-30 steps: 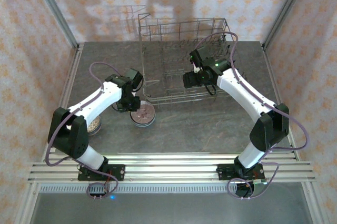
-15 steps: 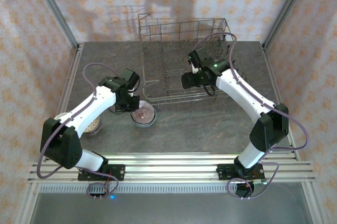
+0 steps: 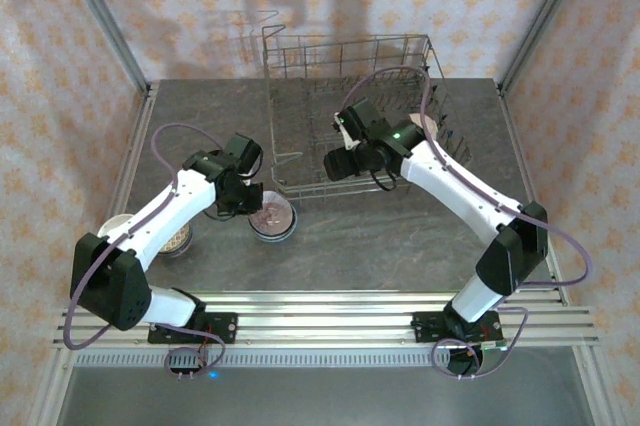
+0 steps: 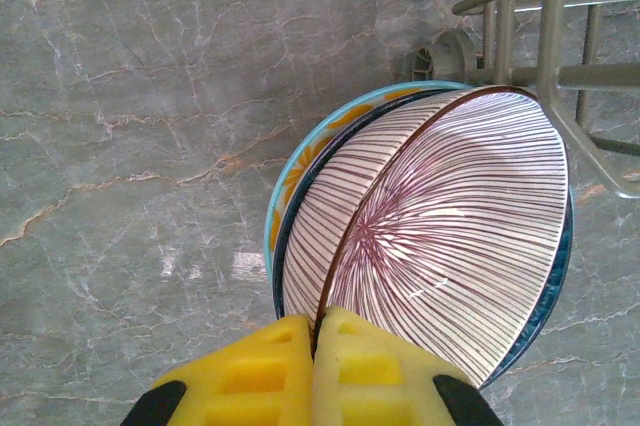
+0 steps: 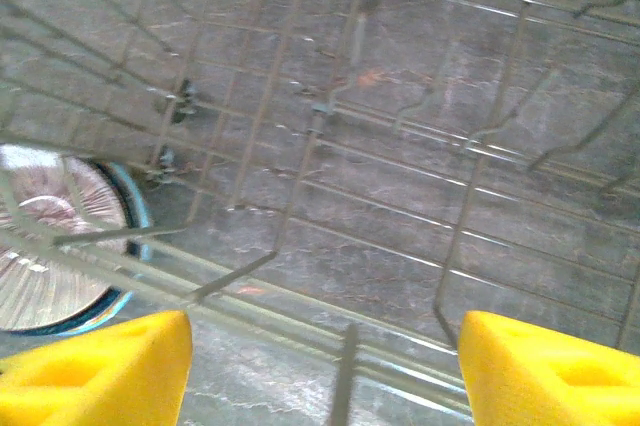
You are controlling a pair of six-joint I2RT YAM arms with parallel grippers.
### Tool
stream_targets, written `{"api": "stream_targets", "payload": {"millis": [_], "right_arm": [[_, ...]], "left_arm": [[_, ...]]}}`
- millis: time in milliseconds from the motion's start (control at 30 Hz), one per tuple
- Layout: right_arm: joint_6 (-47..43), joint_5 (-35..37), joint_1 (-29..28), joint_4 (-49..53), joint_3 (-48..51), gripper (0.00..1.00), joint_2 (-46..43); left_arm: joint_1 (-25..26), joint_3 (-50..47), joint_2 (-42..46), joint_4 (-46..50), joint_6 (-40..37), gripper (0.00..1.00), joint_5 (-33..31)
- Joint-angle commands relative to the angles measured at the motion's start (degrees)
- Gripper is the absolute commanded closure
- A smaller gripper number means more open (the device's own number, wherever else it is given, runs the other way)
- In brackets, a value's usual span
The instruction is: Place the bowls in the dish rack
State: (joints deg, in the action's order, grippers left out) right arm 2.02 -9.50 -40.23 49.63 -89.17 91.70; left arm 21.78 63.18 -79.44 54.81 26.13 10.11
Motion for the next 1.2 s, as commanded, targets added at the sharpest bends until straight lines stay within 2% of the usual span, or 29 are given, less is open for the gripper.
{"api": "stream_targets", "payload": {"millis": [0,500,900,1067,1167], "right_arm": [[-2.4,-2.7,-3.8,-2.9,0.6,0.31,-3.8],[-8.7,-13.6,-13.8,-18.8,9.8,0.45,-3.1],[-10.0,-21.3,-16.4,-25.3,9.4,0.59,5.0],[-10.9,-22.0,-18.0,-29.0,11.0,0.60,7.3],[-11.0,-20.1,-19.3,-34.2,13.5,0.68,8.7]], "left_arm": [[0.4,1.3,0.9,0.4,1.1,1.00,0.3],[-0.3,1.5,1.4,2.8,-0.6,1.00,0.8],[-2.1,1.2,0.6,2.6,-1.4,1.00,3.5],[-2.3,1.3,0.3,2.9,-1.3,1.00,4.2],[-2.4,1.7,0.0,3.0,-1.1,1.00,4.8]]}}
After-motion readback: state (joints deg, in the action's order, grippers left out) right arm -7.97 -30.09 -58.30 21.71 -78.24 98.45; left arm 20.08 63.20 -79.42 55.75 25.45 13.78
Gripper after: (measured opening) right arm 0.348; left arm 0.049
